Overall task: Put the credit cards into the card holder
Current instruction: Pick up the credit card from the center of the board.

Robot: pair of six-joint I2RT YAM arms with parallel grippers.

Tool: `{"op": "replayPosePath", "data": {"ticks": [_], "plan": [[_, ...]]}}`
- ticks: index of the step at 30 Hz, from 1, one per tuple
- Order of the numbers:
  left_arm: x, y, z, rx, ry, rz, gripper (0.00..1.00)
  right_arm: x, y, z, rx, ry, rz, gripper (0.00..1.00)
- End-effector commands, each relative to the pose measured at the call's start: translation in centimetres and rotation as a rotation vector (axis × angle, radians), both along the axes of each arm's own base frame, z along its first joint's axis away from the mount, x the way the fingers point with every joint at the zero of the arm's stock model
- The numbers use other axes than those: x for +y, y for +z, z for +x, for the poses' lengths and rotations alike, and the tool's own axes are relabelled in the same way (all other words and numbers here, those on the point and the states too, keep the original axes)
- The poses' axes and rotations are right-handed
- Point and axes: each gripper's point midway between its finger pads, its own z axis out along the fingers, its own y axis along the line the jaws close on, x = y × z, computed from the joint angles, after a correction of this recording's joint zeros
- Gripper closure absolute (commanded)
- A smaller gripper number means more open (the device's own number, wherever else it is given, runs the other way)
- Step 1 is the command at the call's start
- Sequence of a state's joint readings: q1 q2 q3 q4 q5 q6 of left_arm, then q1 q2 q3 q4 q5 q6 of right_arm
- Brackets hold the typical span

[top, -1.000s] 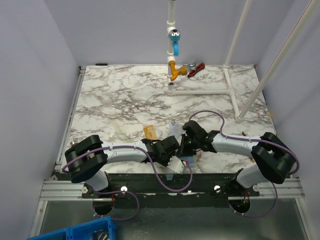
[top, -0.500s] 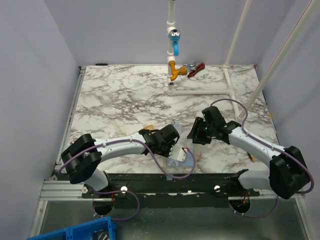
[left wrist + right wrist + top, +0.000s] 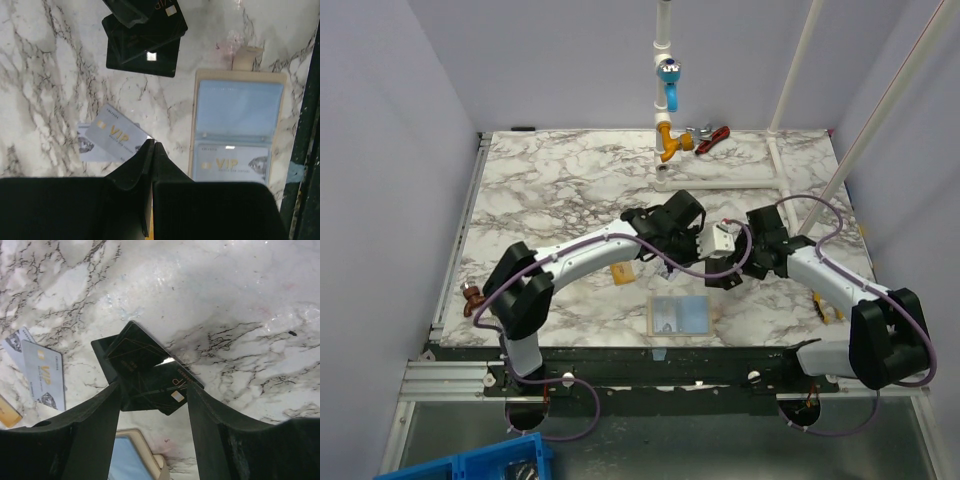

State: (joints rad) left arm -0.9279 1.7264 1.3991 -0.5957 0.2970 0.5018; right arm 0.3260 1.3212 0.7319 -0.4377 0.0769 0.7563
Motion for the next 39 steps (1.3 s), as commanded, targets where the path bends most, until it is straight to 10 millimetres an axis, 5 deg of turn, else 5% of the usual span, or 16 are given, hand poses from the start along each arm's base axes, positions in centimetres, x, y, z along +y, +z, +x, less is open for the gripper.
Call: {"op": "replayPosePath", "data": {"ticks": [1,14,39], "plan": [[-2.6,-1.5,-0.2,0.245,0.081,-0.058,0.98,-1.3,-0.6,0.3,-0.021,-0.055,-0.047,0.43],[-6.5,-4.6,1.3,0.429,0.226,-0.08,0.98,-2.6,-1.7,-2.1,0.015,-0.114,-0.054,0.86],[-6.3,-6.5,2.5,0.479,0.312,-0.093,0.92,-3.7,-4.3,-2.2,0.083,-0.138,-0.076,0.92]]}}
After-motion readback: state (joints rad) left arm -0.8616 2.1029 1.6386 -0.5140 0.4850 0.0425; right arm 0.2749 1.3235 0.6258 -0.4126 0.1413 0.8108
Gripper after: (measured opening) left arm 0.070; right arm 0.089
